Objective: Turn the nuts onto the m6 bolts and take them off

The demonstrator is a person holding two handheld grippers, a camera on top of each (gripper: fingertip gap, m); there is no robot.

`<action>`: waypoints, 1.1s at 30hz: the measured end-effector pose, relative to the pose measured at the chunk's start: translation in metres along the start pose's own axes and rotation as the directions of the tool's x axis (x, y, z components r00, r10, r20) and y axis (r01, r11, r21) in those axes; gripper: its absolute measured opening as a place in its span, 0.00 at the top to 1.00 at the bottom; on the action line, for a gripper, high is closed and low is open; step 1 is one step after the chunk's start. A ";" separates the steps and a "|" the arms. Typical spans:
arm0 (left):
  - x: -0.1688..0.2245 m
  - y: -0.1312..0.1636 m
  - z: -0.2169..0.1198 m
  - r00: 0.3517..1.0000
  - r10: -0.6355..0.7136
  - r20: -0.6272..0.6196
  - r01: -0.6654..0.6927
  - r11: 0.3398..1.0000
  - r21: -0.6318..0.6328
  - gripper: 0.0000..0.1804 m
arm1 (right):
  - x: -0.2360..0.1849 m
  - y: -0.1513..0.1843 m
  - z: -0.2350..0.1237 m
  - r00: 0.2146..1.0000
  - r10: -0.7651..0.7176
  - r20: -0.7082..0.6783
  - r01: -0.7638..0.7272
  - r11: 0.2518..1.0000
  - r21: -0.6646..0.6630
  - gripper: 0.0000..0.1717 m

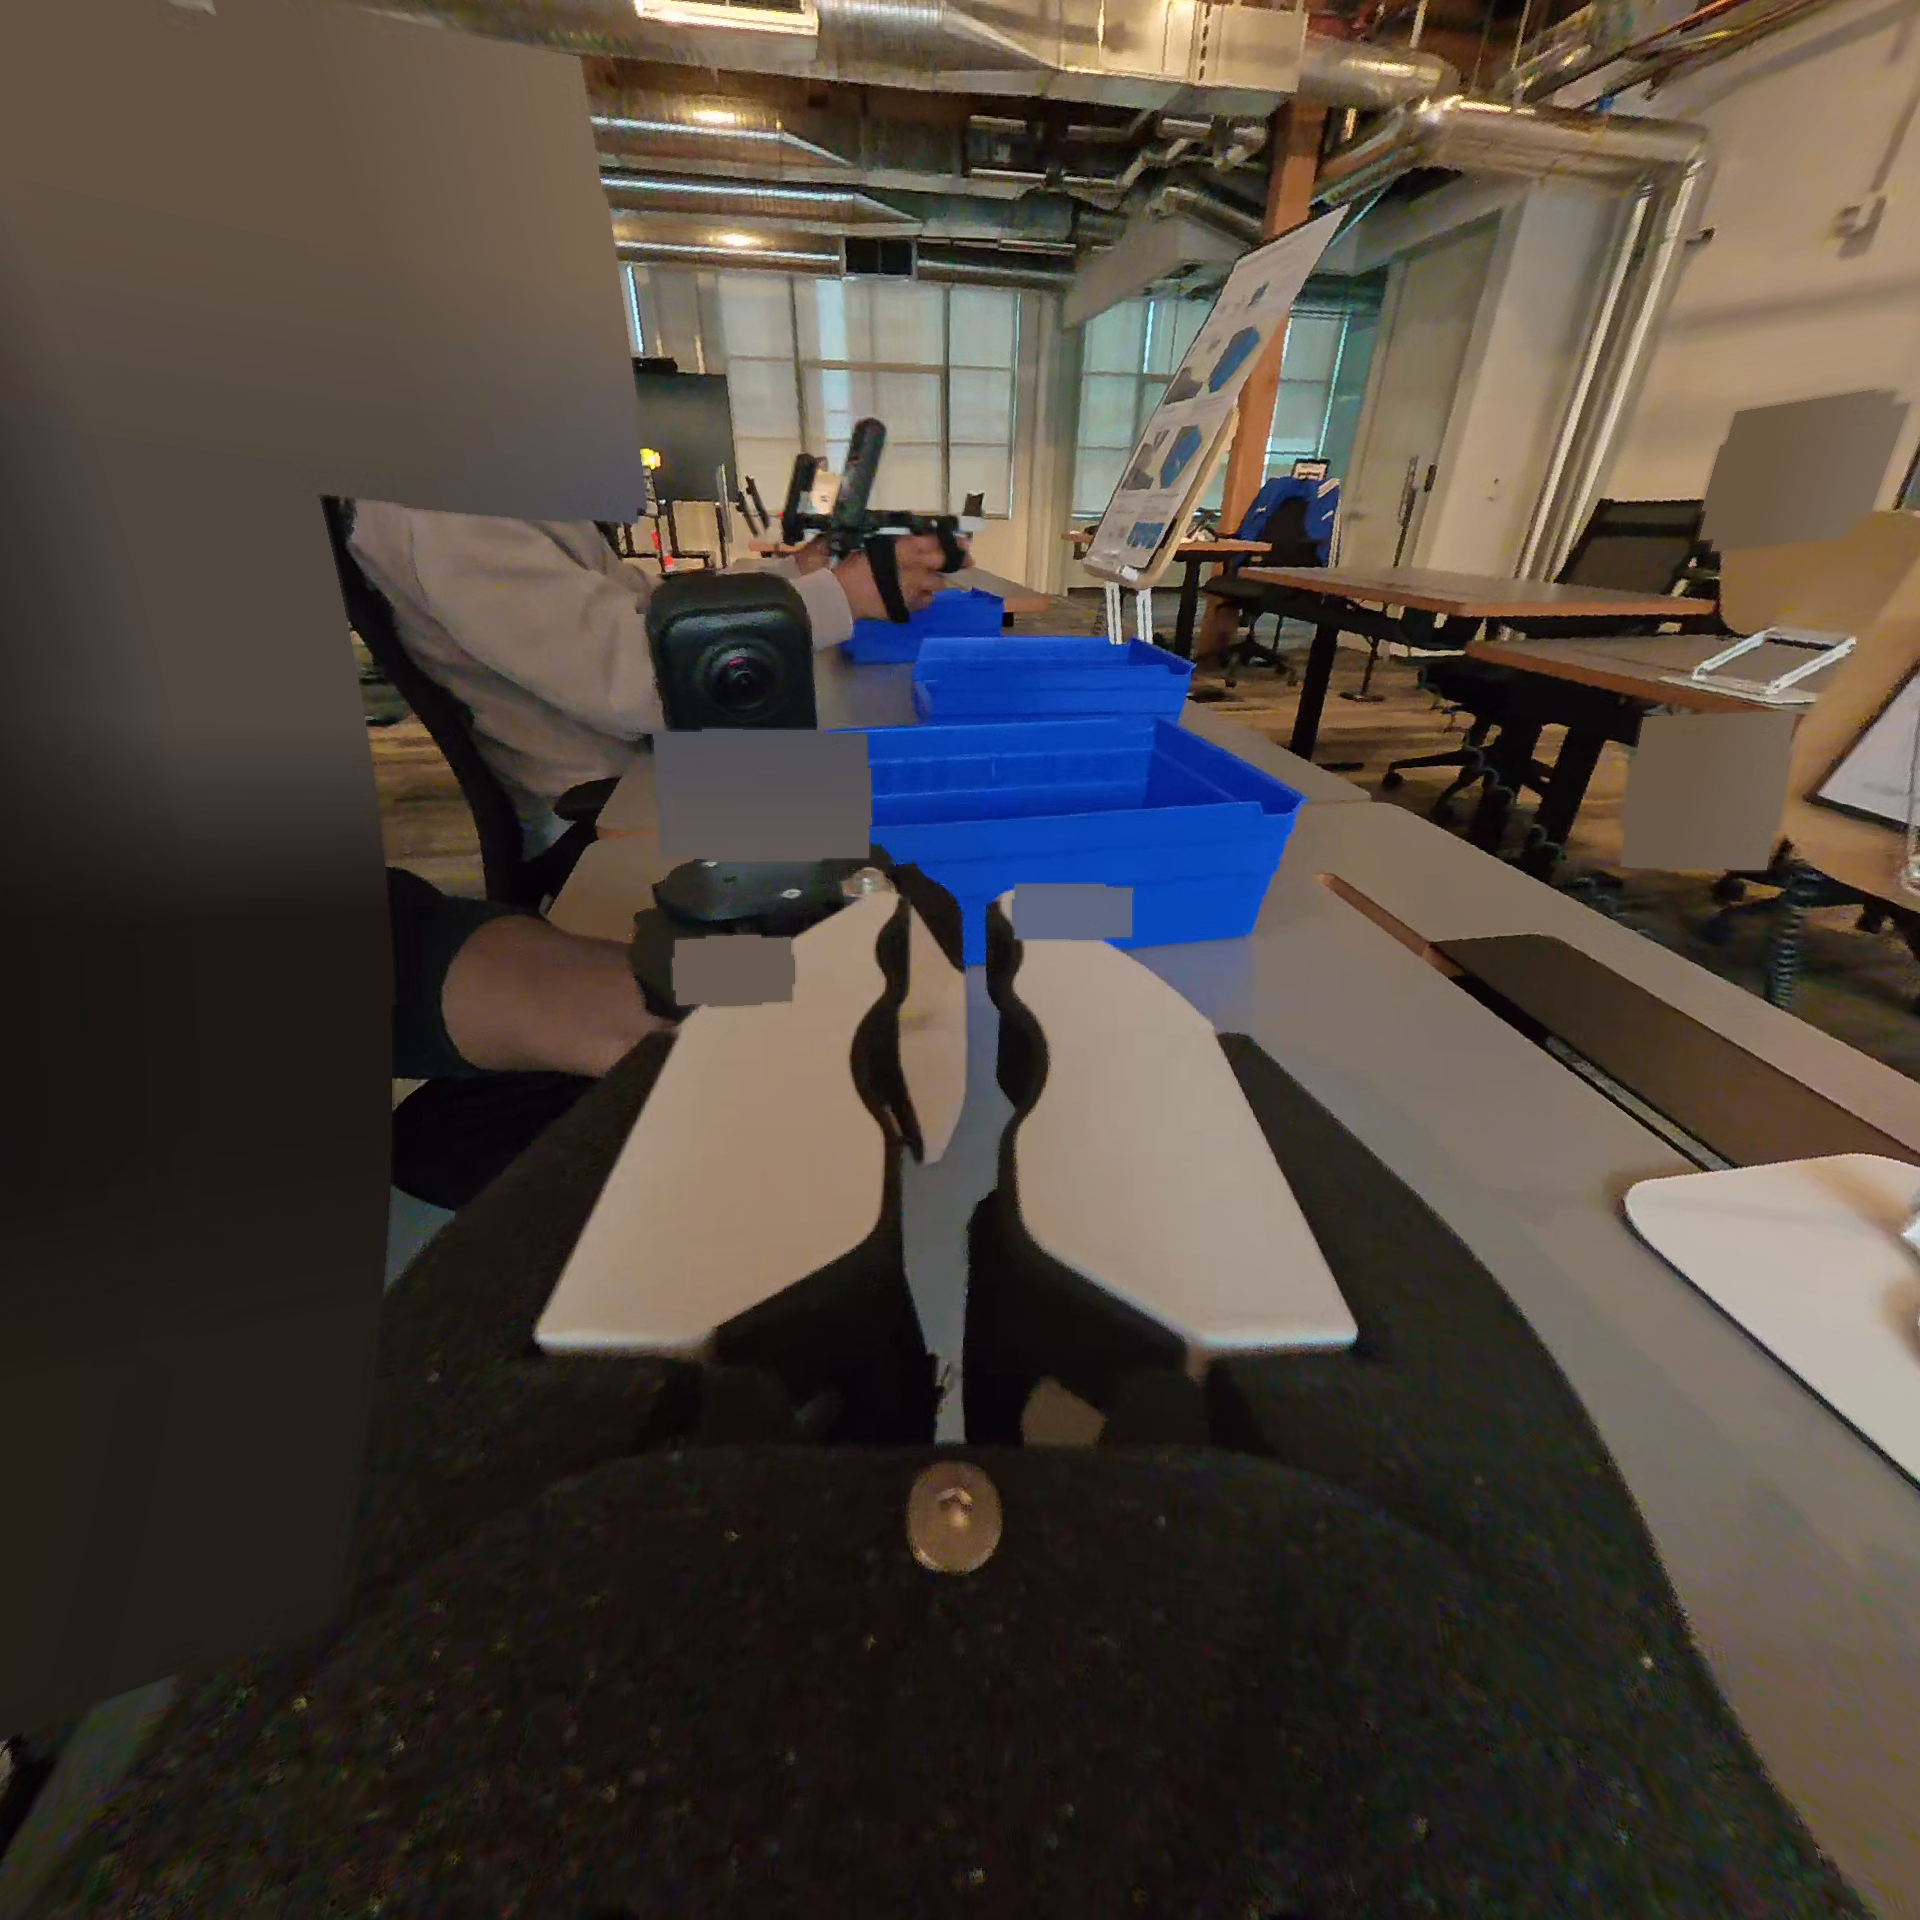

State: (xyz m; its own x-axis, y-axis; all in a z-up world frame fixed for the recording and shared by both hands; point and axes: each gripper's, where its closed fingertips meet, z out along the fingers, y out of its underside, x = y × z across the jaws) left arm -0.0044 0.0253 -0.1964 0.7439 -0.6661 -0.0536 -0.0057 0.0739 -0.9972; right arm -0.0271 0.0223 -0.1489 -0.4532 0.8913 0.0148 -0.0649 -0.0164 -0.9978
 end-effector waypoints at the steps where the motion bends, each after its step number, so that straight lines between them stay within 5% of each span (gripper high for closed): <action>1: 0.000 0.000 0.000 1.000 -0.002 0.001 0.002 1.000 -0.001 0.96 | -0.003 0.001 0.002 1.000 -0.002 0.011 0.002 1.000 -0.002 0.89; 7: 0.001 0.001 0.001 1.000 0.000 -0.005 0.000 1.000 -0.007 0.96 | -0.004 0.005 0.007 1.000 0.007 0.010 -0.007 1.000 -0.027 0.80; 13: 0.000 0.000 0.000 1.000 0.000 -0.002 0.000 1.000 -0.003 0.96 | 0.004 0.001 0.000 1.000 0.008 -0.017 -0.008 1.000 -0.004 0.95; 20: 0.001 0.002 0.001 1.000 0.002 -0.005 -0.002 1.000 -0.011 0.96 | -0.005 0.006 0.009 1.000 0.004 0.007 -0.003 0.999 -0.036 0.75; 28: 0.000 0.000 0.000 1.000 0.000 -0.002 0.000 1.000 -0.005 0.96 | 0.004 -0.003 -0.003 1.000 0.007 -0.018 -0.006 1.000 0.012 0.92; 33: 0.001 0.001 0.001 1.000 0.001 -0.002 -0.001 1.000 -0.009 0.96 | -0.006 0.003 0.007 1.000 0.004 0.011 -0.004 1.000 -0.023 0.74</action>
State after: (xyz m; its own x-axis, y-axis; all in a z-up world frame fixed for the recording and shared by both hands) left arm -0.0034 0.0256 -0.1978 0.7426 -0.6676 -0.0543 -0.0121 0.0677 -0.9976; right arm -0.0310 0.0141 -0.1516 -0.4636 0.8860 0.0116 -0.0431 -0.0094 -0.9990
